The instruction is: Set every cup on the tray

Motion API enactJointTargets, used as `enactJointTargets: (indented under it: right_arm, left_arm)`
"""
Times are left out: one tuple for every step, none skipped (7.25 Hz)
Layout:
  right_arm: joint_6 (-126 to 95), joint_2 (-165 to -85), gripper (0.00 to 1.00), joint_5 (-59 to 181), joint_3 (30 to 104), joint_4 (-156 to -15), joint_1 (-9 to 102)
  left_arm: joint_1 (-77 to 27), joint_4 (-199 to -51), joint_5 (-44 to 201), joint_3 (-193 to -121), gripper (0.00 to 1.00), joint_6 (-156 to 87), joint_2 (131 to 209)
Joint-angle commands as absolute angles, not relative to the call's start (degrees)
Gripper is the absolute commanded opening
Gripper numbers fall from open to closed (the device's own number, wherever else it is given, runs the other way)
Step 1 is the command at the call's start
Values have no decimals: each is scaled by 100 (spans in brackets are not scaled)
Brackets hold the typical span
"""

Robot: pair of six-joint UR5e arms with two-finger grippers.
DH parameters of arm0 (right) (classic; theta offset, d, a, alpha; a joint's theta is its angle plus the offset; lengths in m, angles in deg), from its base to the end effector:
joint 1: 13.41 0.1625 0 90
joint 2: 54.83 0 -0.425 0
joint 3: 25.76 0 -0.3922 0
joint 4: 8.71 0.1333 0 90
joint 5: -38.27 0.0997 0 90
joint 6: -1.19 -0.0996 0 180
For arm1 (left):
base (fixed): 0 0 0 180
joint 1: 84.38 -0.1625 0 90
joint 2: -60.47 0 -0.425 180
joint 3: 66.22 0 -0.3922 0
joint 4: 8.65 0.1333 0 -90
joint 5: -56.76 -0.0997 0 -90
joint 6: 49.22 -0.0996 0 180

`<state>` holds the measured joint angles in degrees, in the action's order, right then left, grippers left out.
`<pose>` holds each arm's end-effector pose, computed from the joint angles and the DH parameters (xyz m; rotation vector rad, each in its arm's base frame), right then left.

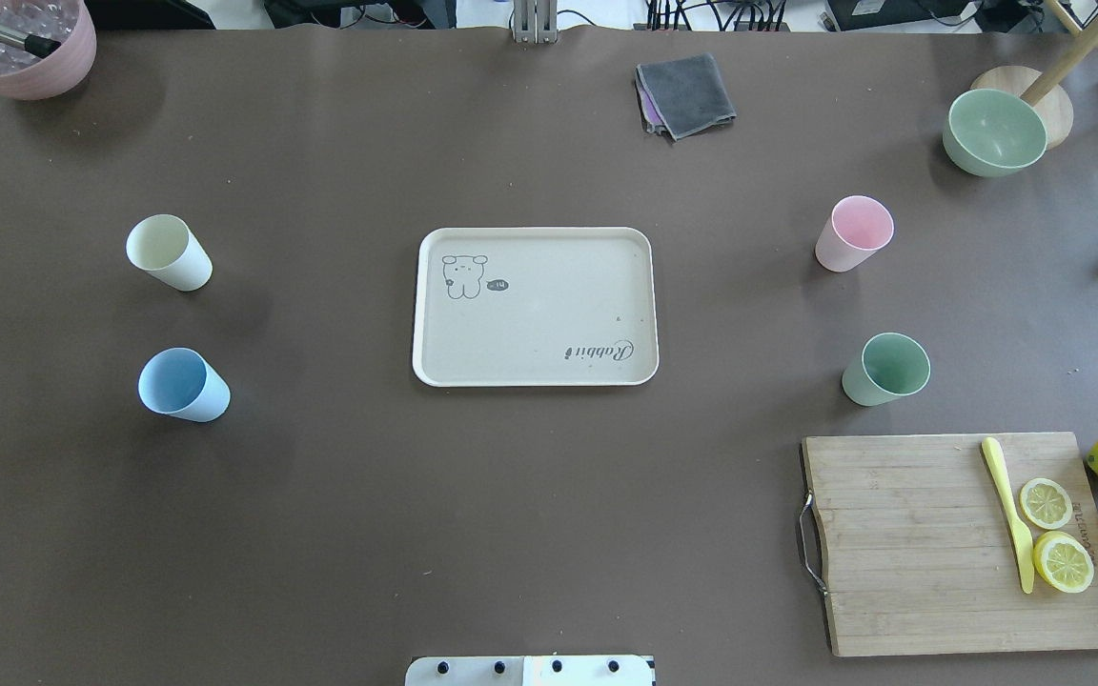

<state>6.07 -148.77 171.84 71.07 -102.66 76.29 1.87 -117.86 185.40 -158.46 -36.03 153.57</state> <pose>0.0622 -0.4612 0.6407 0.0128 -0.7607 -0.0790 -0.0359 -0.5400 0.5797 0.3095 0.7167 -0.0119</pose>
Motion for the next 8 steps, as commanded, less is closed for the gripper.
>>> enactJointTargets:
  right_arm:
    - [646,-14861,100,17221,7118,-10292,7790]
    - [629,-14896,100,17169,7110,-10293,7800]
    - [629,-14913,100,17168,7153,-10284,7826]
    - [611,-14905,100,17168,7136,-10275,7826]
    - [611,-14914,100,17168,7136,-10266,7826]
    - [611,-14914,100,17177,7101,-10275,7826]
    - [611,-14914,100,17168,7092,-10310,7826]
    - [611,-14922,100,17160,7110,-10319,7826]
  left_arm:
    - [184,-11790,18552,-15842,98,-3603,15328]
    - [184,-11790,18552,-15850,98,-3603,15311]
    - [184,-11781,18552,-15851,98,-3603,15319]
    - [184,-11781,18543,-15868,98,-3603,15328]
    - [184,-11773,18534,-15825,98,-3595,15337]
    - [184,-11703,18543,-15807,98,-3603,15319]
    - [184,-11676,18569,-15824,98,-3595,15302]
    - [175,-11650,18613,-15798,98,-3594,15345]
